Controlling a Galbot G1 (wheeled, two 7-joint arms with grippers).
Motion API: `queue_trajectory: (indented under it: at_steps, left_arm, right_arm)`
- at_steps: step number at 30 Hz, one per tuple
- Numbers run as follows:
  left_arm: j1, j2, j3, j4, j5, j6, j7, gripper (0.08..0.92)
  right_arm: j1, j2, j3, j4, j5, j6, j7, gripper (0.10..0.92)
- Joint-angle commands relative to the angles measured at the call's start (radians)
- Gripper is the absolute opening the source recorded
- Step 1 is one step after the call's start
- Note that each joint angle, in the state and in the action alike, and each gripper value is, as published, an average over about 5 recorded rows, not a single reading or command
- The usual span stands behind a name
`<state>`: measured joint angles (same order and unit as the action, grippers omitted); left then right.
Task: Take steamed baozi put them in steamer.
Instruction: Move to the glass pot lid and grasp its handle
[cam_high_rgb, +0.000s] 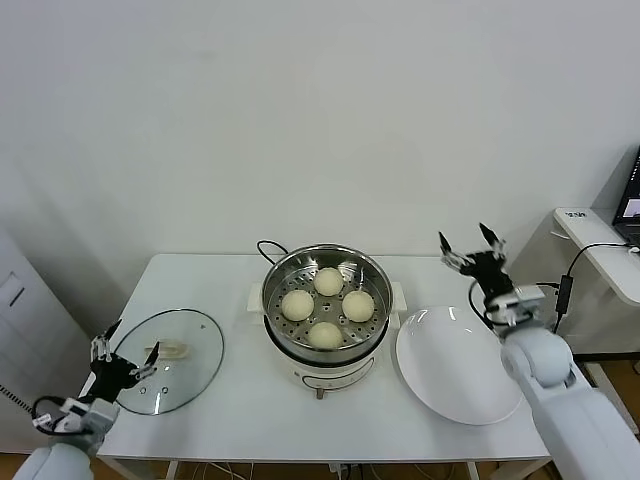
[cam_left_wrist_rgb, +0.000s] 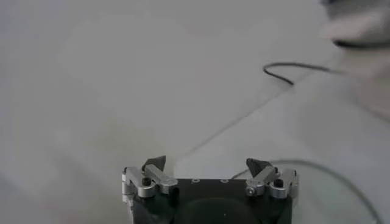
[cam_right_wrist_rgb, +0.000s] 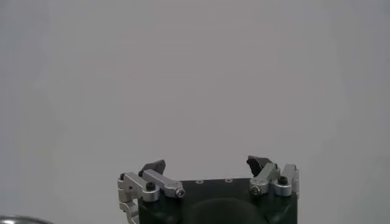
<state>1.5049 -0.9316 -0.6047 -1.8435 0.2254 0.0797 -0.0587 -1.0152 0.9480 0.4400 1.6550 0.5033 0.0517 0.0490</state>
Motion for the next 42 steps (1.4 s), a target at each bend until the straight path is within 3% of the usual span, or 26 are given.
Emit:
queue_trajectory:
  at_steps: [1, 8, 15, 42]
  left_arm:
    - [0.041, -0.063, -0.013, 0.146, 0.693, -0.209, 0.002, 0.823]
    - [0.012, -0.114, -0.020, 0.178, 0.874, -0.245, -0.054, 0.823]
    - [-0.108, -0.166, -0.009, 0.225, 1.025, -0.253, -0.112, 0.823]
    - [-0.310, -0.207, 0.016, 0.441, 1.112, -0.240, -0.099, 0.823]
  right_arm:
    - [-0.248, 0.128, 0.220, 0.017, -0.122, 0.020, -0.008, 0.823]
    - [-0.241, 0.148, 0.213, 0.010, -0.136, 0.022, -0.014, 0.823]
    - [-0.257, 0.164, 0.211, 0.010, -0.159, 0.031, -0.027, 0.823]
    - [-0.255, 0.175, 0.216, -0.005, -0.174, 0.047, -0.045, 0.823]
